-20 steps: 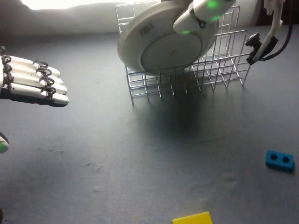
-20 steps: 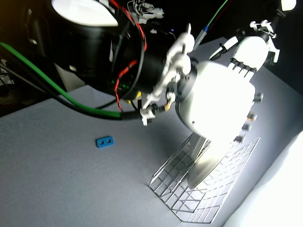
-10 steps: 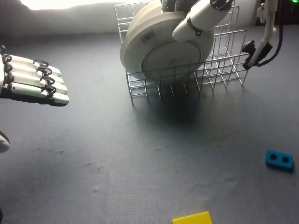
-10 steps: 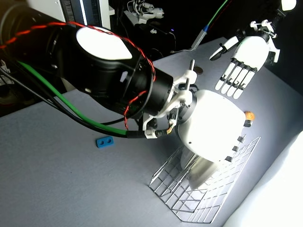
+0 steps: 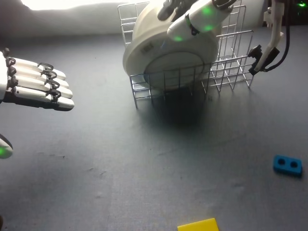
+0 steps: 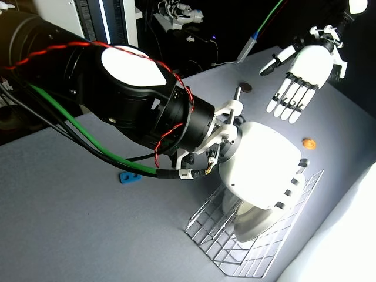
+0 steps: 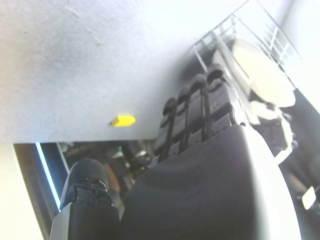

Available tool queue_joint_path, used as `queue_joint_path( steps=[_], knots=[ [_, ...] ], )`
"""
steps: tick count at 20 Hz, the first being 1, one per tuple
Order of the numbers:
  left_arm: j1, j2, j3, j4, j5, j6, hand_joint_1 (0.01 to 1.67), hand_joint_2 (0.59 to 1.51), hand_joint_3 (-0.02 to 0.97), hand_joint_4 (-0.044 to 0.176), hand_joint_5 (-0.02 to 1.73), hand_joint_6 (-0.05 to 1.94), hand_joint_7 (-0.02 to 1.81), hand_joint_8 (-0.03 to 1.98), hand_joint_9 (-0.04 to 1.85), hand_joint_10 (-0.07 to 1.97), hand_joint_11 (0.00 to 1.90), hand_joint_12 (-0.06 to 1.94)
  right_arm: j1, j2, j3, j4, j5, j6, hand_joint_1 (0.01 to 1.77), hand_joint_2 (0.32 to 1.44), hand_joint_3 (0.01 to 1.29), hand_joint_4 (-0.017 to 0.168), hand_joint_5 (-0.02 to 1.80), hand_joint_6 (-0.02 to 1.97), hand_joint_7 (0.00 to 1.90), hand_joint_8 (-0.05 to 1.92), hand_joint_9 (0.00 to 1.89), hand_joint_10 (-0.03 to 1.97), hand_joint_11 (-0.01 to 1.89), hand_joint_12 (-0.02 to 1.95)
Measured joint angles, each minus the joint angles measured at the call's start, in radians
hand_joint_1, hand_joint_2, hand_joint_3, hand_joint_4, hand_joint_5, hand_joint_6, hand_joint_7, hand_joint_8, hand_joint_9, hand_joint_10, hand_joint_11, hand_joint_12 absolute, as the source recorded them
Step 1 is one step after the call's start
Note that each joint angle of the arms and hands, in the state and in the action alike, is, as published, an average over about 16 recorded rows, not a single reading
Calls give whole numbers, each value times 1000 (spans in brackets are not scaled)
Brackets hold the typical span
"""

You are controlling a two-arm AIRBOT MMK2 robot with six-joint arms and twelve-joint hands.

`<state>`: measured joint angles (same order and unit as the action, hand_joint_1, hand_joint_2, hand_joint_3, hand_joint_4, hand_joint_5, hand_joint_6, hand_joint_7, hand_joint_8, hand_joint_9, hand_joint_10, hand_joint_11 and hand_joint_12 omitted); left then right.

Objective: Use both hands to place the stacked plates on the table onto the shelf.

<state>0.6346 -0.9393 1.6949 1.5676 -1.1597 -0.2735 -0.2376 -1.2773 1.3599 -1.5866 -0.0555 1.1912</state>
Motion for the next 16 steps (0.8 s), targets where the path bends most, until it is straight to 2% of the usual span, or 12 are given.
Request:
queue_joint_path(
  steps=[6, 8, 13, 16],
  knots=[
    [0, -4, -1, 0, -1, 4, 22, 1170, 20, 2, 23, 7, 17, 16, 22, 18, 21, 10, 23, 23, -25, 1, 8, -13, 1006, 1003, 15, -3, 841, 110, 1027, 70, 1105, 99, 739, 1083],
    [0, -4, -3, 0, -4, 7, 22, 1171, 20, 2, 23, 7, 17, 16, 22, 18, 20, 10, 39, 40, -45, 1, 6, -37, 981, 993, 15, -3, 841, 36, 1026, 11, 1102, 74, 719, 1071],
    [0, -4, -7, 1, -18, 21, 22, 1175, 20, 1, 22, 8, 19, 16, 22, 19, 18, 10, 87, 108, -121, 3, -18, -118, 953, 980, 15, -3, 821, 28, 1014, 17, 1091, 51, 689, 1076],
    [0, -4, -17, 1, -30, 29, 22, 1177, 20, 1, 22, 8, 20, 16, 21, 19, 17, 10, 116, 169, -187, -40, -48, -148, 945, 982, 15, -3, 812, 25, 1009, 17, 1089, 47, 679, 1081]
  ],
)
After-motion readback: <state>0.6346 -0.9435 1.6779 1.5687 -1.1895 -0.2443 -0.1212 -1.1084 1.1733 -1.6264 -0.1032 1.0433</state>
